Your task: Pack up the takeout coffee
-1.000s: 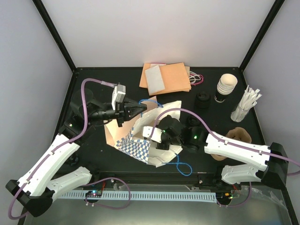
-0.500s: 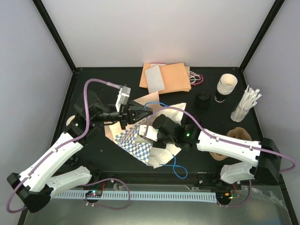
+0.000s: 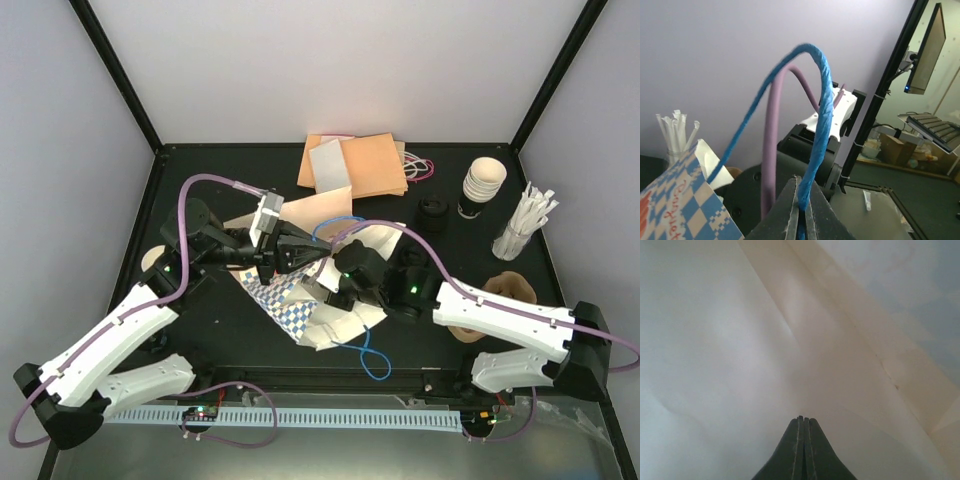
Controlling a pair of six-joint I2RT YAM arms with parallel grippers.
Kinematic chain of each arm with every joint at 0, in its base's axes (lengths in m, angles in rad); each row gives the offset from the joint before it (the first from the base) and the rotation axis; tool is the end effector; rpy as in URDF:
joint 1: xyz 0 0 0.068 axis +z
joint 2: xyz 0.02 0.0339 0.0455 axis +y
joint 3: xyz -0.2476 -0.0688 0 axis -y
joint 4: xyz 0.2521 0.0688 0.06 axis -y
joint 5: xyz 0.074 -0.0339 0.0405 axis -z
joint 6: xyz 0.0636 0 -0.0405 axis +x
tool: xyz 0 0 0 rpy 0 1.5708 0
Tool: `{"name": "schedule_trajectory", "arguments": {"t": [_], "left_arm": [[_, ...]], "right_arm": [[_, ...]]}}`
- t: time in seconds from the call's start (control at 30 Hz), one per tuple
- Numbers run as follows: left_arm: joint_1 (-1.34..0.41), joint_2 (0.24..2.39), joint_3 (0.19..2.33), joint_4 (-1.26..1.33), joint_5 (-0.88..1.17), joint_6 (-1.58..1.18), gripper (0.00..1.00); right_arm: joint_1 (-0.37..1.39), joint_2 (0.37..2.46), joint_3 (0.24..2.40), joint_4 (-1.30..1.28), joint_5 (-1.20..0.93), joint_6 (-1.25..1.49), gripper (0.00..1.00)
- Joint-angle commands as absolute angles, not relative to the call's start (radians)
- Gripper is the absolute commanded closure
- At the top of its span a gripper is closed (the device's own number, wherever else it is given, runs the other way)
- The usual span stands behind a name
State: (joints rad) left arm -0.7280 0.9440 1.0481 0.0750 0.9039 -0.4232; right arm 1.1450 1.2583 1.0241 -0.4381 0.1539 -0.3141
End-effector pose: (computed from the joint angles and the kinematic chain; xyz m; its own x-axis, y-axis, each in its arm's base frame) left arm 0.1390 -0.1909 0.4201 -0.2848 -0.0864 -0.9547 0.9561 -0.0967 -0.2765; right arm 0.1370 0.2784 0.2637 0.0181 -0.6993 -0.7146 -0.8883 0.3168 -0.3325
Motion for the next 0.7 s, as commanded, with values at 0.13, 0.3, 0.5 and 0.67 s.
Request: {"name": "schedule_trajectory", "arguments": {"t": [0.13,0.3,0.5,0.67], "left_arm": [[-0.792,0.965,1.072,0.133,0.914,-0.423,0.99],[-0.801,0.961,1.115,0.094,0.894,-0.379,0.98],[-0.801,0.946,1.198,-0.015,0.835,-0.292,0.98],[-0.801,0.942,1.251,-0.052,0.807,-0.252,0.98]], "right_arm": [[1.147,1.264,1.022,-0.318,0.106,-0.215,0.99],[1.147,1.292,1.009,-0.361,0.13,-0.248,0.99],[1.148,1.29,0.949,-0.403,0.132,-0.283,0.99],[1.148,1.292,0.936,-0.46,0.14,-0.298,0.99]]}}
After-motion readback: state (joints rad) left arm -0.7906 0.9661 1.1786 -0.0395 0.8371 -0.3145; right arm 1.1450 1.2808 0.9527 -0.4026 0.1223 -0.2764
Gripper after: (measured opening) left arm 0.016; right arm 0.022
